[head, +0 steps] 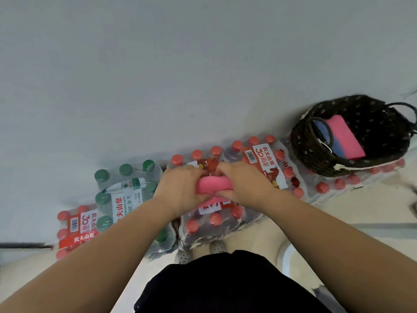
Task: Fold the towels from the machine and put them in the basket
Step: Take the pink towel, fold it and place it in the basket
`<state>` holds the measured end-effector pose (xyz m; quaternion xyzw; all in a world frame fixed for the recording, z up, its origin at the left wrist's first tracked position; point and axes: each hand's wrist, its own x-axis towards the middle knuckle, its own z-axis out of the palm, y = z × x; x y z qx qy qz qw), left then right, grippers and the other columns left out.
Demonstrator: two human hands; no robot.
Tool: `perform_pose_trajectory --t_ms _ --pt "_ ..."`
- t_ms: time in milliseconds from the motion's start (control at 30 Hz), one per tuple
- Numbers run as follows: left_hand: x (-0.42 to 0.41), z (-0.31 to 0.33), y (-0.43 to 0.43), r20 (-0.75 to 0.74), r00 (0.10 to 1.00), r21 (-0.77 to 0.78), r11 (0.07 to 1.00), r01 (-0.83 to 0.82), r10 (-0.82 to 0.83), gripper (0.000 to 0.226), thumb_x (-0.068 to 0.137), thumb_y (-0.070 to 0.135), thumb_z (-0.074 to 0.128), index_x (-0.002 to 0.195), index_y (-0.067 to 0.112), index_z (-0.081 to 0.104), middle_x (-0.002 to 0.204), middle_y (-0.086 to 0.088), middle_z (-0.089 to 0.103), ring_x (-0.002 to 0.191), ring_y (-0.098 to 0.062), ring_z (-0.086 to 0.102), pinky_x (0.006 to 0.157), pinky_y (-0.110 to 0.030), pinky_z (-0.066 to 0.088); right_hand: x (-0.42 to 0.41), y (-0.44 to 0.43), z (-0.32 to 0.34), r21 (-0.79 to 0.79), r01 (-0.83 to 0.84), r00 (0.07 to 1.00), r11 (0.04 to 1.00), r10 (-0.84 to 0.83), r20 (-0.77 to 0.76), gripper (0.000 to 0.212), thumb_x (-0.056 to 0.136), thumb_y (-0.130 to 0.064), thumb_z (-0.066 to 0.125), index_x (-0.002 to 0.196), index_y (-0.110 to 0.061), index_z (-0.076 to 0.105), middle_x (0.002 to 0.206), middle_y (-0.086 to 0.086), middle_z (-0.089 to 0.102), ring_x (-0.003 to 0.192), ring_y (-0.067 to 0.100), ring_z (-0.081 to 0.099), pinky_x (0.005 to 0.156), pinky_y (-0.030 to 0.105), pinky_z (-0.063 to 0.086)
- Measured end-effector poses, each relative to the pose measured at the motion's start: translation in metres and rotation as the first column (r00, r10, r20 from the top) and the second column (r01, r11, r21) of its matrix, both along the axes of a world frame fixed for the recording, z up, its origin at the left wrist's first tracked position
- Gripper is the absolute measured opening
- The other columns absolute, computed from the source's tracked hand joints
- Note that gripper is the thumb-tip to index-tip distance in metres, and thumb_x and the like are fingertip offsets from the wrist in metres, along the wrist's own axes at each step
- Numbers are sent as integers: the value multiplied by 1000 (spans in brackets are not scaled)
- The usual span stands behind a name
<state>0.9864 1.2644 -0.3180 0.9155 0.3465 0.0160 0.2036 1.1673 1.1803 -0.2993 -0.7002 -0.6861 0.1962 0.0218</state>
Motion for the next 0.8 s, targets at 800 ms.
perform_pose_trajectory --t_ms 800 --pt "248 102 -95 563 651 -715 695 75 509 53 87 35 75 133 39 48 107 -1 74 89 -17 75 73 -40 63 194 -88 82 189 727 456 660 -258 -852 77 95 -41 62 153 -47 12 140 -16 49 116 -6 58 97 25 53"
